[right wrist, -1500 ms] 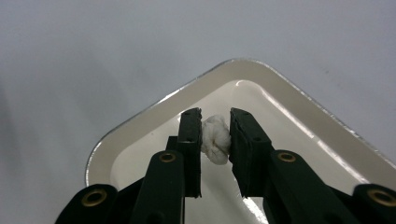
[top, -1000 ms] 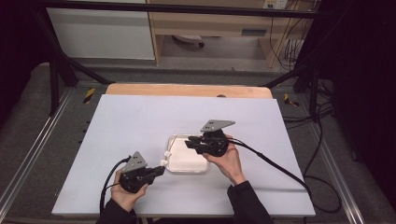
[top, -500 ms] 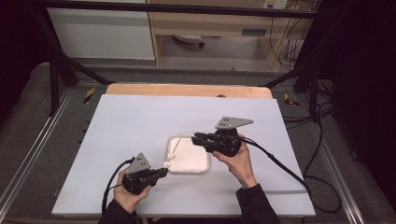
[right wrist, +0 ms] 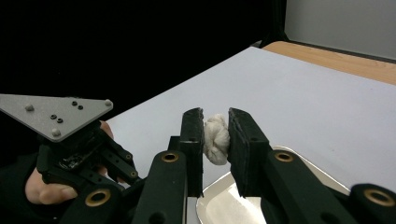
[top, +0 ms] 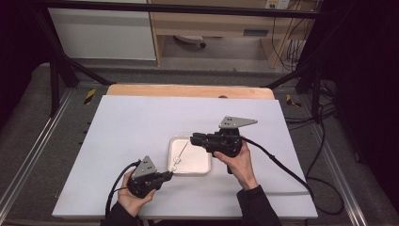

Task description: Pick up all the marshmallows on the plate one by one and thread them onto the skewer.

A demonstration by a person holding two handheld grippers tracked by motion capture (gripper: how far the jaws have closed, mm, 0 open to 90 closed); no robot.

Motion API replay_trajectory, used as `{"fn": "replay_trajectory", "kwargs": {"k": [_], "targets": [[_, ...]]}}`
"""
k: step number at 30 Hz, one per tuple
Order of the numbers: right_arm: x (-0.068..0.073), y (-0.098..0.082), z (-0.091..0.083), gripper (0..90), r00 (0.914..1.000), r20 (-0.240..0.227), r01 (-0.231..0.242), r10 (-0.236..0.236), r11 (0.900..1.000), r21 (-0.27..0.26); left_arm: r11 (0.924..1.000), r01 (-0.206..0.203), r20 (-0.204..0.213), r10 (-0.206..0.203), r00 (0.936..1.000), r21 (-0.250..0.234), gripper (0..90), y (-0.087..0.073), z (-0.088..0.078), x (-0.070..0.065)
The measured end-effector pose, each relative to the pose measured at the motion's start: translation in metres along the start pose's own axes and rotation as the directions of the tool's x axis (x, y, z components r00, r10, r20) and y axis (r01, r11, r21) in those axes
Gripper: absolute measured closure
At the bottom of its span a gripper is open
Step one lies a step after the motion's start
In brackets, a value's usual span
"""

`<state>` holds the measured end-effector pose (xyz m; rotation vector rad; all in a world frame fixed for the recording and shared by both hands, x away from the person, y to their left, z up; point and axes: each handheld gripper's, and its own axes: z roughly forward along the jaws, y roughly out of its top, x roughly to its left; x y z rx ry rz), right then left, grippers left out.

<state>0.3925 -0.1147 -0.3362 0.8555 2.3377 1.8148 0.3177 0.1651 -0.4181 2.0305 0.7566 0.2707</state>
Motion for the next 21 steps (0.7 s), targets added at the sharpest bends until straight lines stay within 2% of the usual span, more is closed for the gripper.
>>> {"fn": "replay_trajectory", "kwargs": {"k": [8, 21], "targets": [[0.0007, 0.0015, -0.0013, 76.6, 0.9996, -0.024, -0.012, 0.012, 1.000, -0.009, 1.0000, -0.009, 0.003, 0.009, 1.0000, 0.004, 88.8, 0.0001, 0.0002, -0.0007], [0.0003, -0.0022, 0.0044, 77.1, 0.9988, -0.041, -0.027, 0.028, 1.000, 0.015, 0.9997, -0.024, 0.004, 0.024, 0.9997, 0.010, 88.8, -0.0002, 0.0010, -0.0021]]}}
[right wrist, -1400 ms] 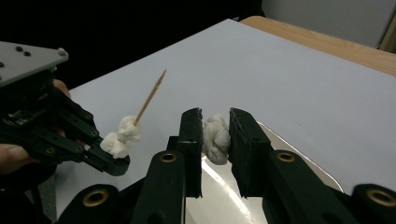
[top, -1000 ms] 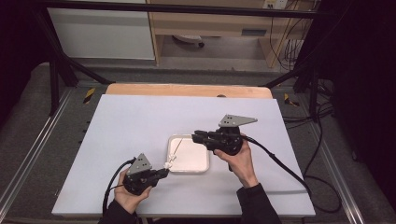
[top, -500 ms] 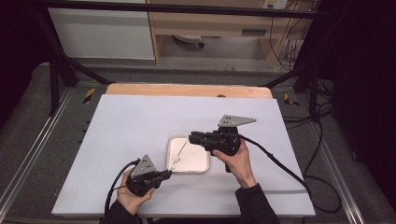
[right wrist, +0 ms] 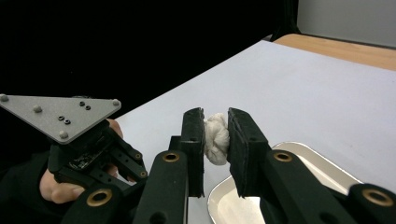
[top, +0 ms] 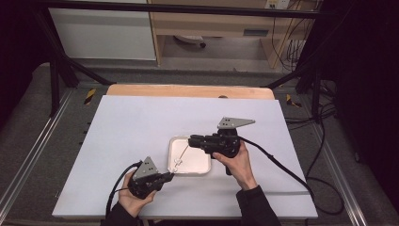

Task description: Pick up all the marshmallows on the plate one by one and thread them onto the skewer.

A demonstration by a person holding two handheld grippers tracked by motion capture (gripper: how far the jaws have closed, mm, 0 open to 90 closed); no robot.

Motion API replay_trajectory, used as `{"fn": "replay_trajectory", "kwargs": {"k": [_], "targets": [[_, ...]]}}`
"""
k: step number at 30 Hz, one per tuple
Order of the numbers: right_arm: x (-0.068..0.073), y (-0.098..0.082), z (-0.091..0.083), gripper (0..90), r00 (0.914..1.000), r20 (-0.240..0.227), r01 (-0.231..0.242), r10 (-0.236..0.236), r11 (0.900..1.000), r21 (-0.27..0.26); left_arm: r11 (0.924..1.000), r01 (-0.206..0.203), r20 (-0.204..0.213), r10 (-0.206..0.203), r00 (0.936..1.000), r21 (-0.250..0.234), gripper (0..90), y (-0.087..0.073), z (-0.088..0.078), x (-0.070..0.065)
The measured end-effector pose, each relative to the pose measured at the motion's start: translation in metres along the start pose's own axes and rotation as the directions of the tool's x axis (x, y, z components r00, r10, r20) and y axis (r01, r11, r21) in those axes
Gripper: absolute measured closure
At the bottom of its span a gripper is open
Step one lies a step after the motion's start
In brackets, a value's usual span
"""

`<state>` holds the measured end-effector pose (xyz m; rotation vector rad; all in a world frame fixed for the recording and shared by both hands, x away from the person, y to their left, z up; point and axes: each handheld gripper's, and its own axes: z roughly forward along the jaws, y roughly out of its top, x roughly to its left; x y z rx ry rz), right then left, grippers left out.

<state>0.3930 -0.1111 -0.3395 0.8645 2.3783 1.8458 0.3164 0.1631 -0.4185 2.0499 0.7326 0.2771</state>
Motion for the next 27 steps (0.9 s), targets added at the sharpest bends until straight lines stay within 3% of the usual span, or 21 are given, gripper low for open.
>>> {"fn": "replay_trajectory", "kwargs": {"k": [27], "targets": [[0.0015, -0.0081, 0.0080, 81.0, 0.9996, -0.028, 0.006, -0.004, 0.998, 0.068, 0.9979, -0.049, -0.027, 0.050, 0.9984, 0.043, 88.9, -0.0010, 0.0037, -0.0024]]}}
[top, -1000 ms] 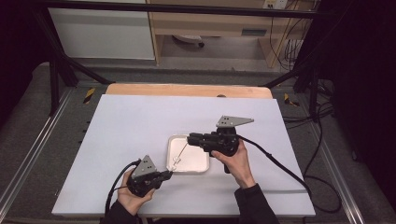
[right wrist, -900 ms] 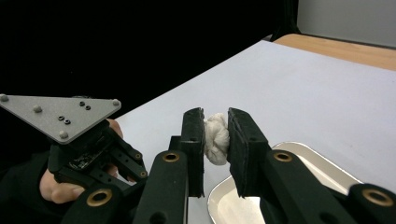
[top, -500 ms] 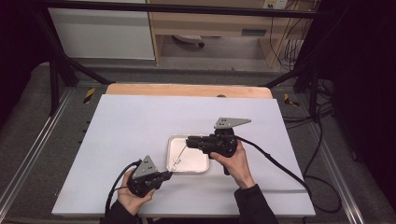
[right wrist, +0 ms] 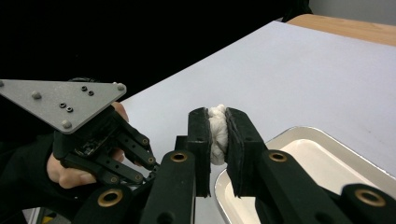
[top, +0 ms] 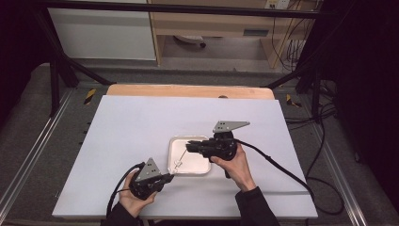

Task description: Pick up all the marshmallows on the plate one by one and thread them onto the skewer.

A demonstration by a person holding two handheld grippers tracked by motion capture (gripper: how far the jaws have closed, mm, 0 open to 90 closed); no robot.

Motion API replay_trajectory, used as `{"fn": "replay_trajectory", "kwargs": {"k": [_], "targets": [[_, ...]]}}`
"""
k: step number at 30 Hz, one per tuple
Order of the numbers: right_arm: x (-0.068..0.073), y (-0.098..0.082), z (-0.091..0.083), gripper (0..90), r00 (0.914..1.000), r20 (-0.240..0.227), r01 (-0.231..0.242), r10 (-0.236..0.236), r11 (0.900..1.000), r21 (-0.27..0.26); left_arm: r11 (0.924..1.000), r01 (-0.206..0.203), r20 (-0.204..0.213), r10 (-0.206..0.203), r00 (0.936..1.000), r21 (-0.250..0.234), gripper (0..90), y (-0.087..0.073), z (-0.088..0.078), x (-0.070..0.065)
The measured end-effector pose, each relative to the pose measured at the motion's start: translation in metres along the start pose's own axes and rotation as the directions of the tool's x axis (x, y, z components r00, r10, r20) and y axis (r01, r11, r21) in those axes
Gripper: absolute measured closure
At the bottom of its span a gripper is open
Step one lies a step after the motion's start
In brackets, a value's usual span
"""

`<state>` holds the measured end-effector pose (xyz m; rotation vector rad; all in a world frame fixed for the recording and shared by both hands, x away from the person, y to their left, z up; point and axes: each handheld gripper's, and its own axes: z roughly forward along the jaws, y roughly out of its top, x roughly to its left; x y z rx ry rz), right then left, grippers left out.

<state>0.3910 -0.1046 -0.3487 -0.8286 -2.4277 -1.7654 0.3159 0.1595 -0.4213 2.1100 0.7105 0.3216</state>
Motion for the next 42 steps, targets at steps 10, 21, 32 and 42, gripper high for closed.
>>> {"fn": "replay_trajectory", "kwargs": {"k": [10, 21, 32, 42], "targets": [[0.0010, -0.0025, 0.0024, 81.6, 0.9996, -0.027, -0.003, 0.003, 1.000, 0.007, 1.0000, -0.002, 0.003, 0.002, 1.0000, 0.008, 89.0, 0.0000, 0.0001, 0.0002], [0.0019, -0.0048, 0.0034, 82.2, 0.9996, -0.027, 0.002, -0.001, 1.000, 0.028, 0.9999, -0.010, -0.011, 0.010, 0.9999, 0.013, 89.0, 0.0003, -0.0005, -0.0008], [0.0030, -0.0066, 0.0049, 82.6, 0.9991, -0.041, 0.009, -0.008, 0.999, 0.039, 0.9995, -0.018, -0.018, 0.018, 0.9997, 0.025, 89.1, 0.0007, 0.0001, -0.0018], [0.0034, -0.0085, 0.0066, 82.8, 0.9992, -0.039, 0.015, -0.013, 0.999, 0.047, 0.9995, -0.017, -0.029, 0.017, 0.9994, 0.025, 89.1, 0.0004, -0.0006, -0.0020]]}}
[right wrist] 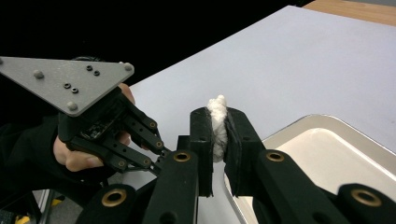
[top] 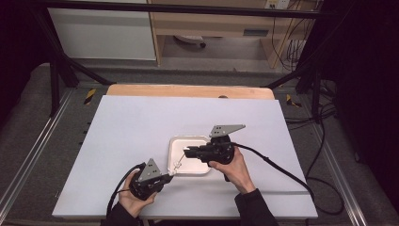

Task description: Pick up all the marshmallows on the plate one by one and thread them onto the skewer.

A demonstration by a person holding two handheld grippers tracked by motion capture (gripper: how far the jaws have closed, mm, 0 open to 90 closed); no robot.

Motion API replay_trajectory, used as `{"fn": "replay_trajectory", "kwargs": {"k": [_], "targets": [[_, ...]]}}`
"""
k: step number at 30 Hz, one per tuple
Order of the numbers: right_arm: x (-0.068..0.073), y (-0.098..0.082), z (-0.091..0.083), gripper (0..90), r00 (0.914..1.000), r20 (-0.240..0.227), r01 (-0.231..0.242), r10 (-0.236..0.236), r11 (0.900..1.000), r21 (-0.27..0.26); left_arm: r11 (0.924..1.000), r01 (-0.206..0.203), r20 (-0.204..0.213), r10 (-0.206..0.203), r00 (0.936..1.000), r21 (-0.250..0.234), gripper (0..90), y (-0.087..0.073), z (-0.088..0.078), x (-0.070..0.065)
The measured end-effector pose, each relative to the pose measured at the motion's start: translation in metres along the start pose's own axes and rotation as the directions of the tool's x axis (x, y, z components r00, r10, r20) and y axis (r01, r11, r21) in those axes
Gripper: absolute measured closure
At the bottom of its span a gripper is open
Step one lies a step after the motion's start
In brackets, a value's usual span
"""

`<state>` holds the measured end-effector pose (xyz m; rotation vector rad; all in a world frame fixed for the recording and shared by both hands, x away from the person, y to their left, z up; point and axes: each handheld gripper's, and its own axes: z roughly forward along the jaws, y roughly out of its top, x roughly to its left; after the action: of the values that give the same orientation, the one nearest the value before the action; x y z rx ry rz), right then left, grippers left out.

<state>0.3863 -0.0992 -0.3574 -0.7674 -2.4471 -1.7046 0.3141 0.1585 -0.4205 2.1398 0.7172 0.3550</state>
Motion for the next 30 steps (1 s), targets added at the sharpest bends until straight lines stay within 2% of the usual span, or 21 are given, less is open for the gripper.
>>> {"fn": "replay_trajectory", "kwargs": {"k": [14, 30], "targets": [[0.0002, -0.0013, 0.0000, 83.1, 1.0000, 0.005, 0.005, -0.005, 1.000, 0.015, 0.9999, -0.016, -0.012, 0.016, 0.9998, 0.003, 89.2, 0.0014, -0.0012, -0.0019], [0.0004, -0.0041, 0.0039, 83.2, 0.9998, -0.019, -0.005, 0.005, 1.000, 0.012, 0.9998, -0.020, -0.014, 0.020, 0.9997, 0.008, 89.2, 0.0010, -0.0007, -0.0023]]}}
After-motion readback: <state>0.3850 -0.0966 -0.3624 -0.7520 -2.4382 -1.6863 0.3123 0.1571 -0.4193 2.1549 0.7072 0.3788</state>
